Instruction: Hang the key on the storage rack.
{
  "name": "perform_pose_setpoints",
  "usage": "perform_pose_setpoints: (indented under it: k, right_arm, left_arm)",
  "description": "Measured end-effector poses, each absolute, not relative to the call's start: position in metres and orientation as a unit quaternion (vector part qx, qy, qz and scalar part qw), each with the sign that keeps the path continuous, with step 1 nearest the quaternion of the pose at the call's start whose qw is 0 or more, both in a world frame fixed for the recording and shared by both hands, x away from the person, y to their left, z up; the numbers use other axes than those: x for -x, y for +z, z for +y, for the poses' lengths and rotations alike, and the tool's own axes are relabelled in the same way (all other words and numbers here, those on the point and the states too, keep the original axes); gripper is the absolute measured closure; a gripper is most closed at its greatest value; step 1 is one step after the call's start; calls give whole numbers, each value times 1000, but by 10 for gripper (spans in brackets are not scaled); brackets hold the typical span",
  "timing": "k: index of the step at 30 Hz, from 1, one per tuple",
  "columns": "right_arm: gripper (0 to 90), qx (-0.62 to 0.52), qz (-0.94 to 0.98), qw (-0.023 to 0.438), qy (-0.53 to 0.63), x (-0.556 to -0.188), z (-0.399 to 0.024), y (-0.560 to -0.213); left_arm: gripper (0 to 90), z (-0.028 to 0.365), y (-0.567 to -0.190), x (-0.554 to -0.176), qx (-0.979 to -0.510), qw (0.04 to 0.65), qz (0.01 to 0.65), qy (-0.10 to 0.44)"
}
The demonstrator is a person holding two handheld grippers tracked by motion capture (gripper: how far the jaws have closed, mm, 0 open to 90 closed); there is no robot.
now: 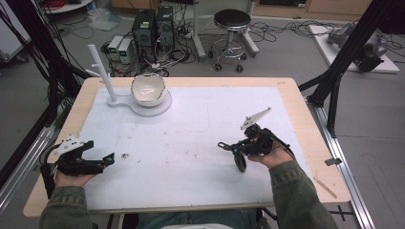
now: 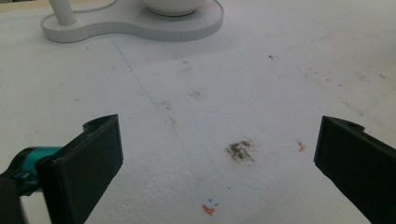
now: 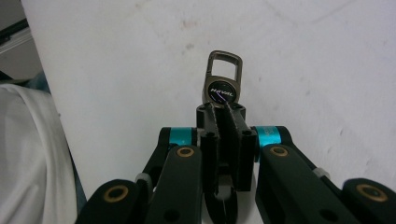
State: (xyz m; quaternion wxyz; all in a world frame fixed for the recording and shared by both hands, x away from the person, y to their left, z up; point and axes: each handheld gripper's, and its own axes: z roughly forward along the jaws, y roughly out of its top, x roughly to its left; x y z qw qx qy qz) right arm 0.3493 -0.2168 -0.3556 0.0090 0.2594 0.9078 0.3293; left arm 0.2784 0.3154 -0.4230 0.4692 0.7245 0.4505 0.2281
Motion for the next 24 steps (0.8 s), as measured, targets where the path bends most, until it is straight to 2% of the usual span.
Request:
perform_pose_setpoints:
  k: [6, 19, 22, 24]
  right_arm:
    - [847, -247, 910, 6, 334, -368, -195, -341]
    - [847, -230, 913, -15, 336, -401, -130, -335]
    - [845, -231, 918, -11, 324, -407, -114, -335]
    - [845, -238, 918, 7, 317, -412, -105, -334]
  left_arm:
    - [17, 316, -423, -278, -723, 472, 451, 228]
    - [17, 317, -422, -281, -718, 486, 444, 228]
    - [17, 316, -423, -282, -720, 488, 439, 226]
    - [17, 314, -424, -283, -726, 486, 433, 223]
